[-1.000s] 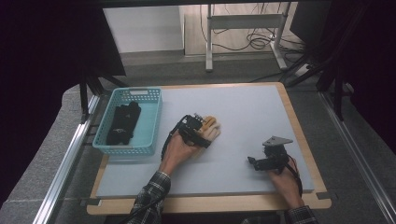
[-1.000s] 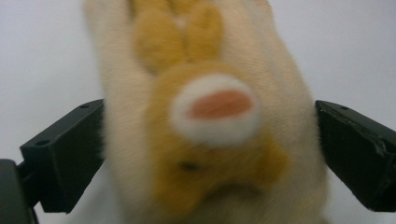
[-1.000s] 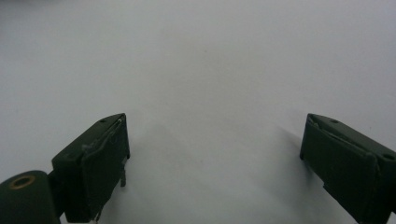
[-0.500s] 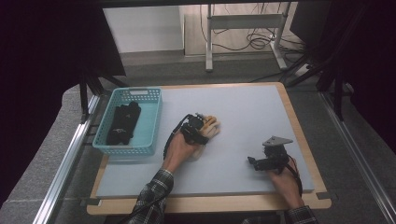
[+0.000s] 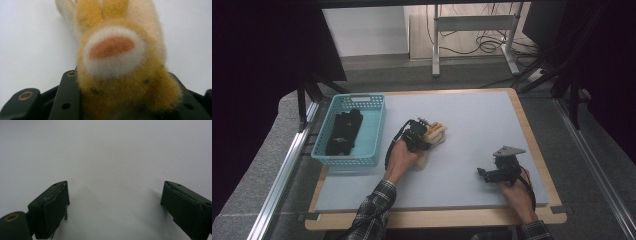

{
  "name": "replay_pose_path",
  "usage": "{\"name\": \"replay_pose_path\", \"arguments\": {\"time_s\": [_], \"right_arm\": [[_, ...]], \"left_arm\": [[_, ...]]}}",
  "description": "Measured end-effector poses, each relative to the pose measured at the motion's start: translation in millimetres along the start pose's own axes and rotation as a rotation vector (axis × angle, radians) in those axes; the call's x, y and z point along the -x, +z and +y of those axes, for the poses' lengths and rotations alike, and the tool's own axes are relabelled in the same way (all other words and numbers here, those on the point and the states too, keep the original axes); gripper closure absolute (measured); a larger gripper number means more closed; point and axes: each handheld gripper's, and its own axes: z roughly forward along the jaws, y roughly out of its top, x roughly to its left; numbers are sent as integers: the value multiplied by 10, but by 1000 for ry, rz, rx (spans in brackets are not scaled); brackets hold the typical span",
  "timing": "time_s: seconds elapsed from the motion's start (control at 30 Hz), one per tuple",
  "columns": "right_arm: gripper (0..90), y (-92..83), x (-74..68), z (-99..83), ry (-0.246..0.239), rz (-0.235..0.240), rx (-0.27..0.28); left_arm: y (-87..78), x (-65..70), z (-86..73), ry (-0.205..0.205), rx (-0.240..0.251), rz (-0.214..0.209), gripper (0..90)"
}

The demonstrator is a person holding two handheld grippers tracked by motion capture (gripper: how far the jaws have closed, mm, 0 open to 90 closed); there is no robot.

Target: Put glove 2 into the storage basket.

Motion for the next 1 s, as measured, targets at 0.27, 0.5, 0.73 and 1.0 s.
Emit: {"name": "replay_pose_path", "arguments": {"time_s": [0.27, 0.5, 0.73, 1.0], "right_arm": [[79, 0, 1, 0, 0, 1, 0], [80, -2, 1, 0, 0, 2, -1], [80, -2, 1, 0, 0, 1, 0], [79, -2, 1, 0, 1, 1, 0]], "left_arm": [[-244, -52, 62, -8, 26, 22, 586], [-516, -131, 119, -21, 51, 40, 585], [-805, -247, 172, -40, 78, 77, 585], [-1162, -526, 104, -97, 106, 141, 583]]}}
